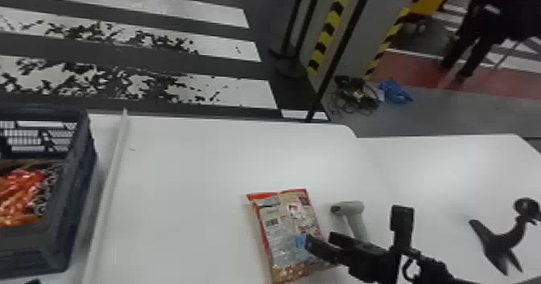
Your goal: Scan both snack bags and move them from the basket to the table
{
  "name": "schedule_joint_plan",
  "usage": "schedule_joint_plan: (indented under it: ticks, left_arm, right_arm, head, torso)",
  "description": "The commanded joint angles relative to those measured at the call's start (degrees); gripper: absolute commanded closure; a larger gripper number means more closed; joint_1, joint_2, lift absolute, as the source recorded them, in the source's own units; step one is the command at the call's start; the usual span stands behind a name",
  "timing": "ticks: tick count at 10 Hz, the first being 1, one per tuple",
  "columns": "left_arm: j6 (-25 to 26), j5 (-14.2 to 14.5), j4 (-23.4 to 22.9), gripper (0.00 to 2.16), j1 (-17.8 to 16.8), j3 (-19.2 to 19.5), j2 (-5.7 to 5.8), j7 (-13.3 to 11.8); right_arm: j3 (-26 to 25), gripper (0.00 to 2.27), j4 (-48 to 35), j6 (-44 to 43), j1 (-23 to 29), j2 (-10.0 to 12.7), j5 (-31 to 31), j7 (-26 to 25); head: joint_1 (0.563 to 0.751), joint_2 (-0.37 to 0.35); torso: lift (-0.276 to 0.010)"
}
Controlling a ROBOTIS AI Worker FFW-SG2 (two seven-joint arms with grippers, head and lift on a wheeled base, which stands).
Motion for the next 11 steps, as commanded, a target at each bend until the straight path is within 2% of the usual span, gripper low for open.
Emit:
schedule_joint_plan:
  ticks: [1,2,3,5,6,11]
  left_arm:
    - [0.0,0.1,0.0,0.07,0.0,0.0,0.00,-0.1]
    - [0.1,0.2,-0.1,0.07,0.0,0.1,0.09,-0.3]
    - [0.1,0.4,0.0,0.07,0.0,0.1,0.09,-0.4]
    - [0.1,0.5,-0.1,0.07,-0.1,0.1,0.09,-0.4]
    - [0.1,0.5,-0.1,0.07,-0.3,0.1,0.09,-0.5]
    - [0.3,0.4,-0.2,0.07,-0.4,-0.3,0.09,-0.6]
  right_arm:
    - [1.4,0.11,2.2,-1.5,-0.2,-1.3,0.6,0.6]
    - [2.0,0.11,4.3,-2.4,-0.7,-1.8,0.9,1.7]
    - [2.4,0.25,5.7,-3.5,-0.9,-2.1,1.3,2.5]
    - [2.9,2.13,6.5,-4.0,-1.4,-2.2,1.6,3.0]
    - [2.6,2.25,6.4,-5.2,-1.5,-2.2,1.4,3.2]
    - [0.4,2.25,5.7,-7.0,-0.5,-2.2,-0.9,4.5]
  head:
    - [0.695,-0.341]
    - [0.695,-0.341]
    - [0.695,-0.338]
    - [0.695,-0.331]
    - [0.695,-0.330]
    - [0.695,-0.340]
  torso:
    - [-0.098]
    - [-0.098]
    - [-0.098]
    - [-0.098]
    - [-0.098]
    - [-0.098]
